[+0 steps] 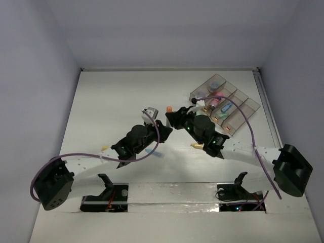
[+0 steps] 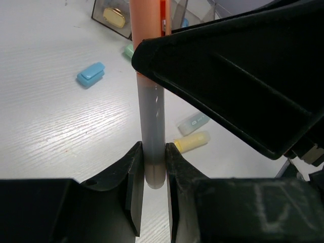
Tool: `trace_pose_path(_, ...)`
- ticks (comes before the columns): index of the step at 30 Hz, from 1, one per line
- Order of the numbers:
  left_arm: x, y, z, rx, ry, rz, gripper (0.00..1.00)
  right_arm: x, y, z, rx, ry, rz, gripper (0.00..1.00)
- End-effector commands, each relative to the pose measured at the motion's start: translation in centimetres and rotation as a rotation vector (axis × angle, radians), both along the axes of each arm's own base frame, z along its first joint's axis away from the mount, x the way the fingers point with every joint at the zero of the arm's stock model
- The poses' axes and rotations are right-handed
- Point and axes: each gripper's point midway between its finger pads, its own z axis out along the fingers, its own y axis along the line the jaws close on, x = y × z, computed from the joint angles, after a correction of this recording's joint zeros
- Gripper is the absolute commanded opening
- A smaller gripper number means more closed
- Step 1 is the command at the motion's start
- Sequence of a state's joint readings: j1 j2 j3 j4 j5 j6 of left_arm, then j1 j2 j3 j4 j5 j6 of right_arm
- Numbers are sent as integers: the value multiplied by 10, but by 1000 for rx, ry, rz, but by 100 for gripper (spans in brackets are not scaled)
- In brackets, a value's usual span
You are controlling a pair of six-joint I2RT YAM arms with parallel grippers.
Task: Sort the stationery into containers
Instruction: Close the pen cap on the pen.
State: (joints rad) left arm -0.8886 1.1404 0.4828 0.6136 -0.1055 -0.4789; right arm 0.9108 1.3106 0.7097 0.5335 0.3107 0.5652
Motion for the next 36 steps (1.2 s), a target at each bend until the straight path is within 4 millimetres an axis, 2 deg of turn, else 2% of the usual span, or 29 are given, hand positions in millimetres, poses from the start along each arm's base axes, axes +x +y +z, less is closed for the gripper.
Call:
trace_pose_path(1,10,2,117,-204,-259,6,0,-53,19,-39,-185,81,258,9)
trace_pose_path(3,0,3,126,-223,-281,-34,0,-63,20,-39,-199,69,316,9)
trace_pose_path(6,-9,12,136,-250,-297,-35,0,-75,22,-29,-181,51,381,9)
trace_pose_path(10,-11,28,152,-279,-325,14,0,-90,27,-17,-131,56,454,9)
trace_pose_path(14,-21,26,170,-308,-363,-34,0,-99,35,-17,-91,74,513,9)
trace_pose_path(17,-28,25,183,-335,-385,-69,0,-102,37,-24,-94,94,532,8)
trace_pose_path(24,-38,44,228,-381,-469,-40,0,-113,34,-55,-98,203,554,6)
trace_pose_path(32,-24,59,247,-342,-511,72,0,-123,29,-91,-207,316,529,4)
trace_pose_path(36,-15,62,245,-320,-502,116,0,-121,28,-92,-208,322,508,4)
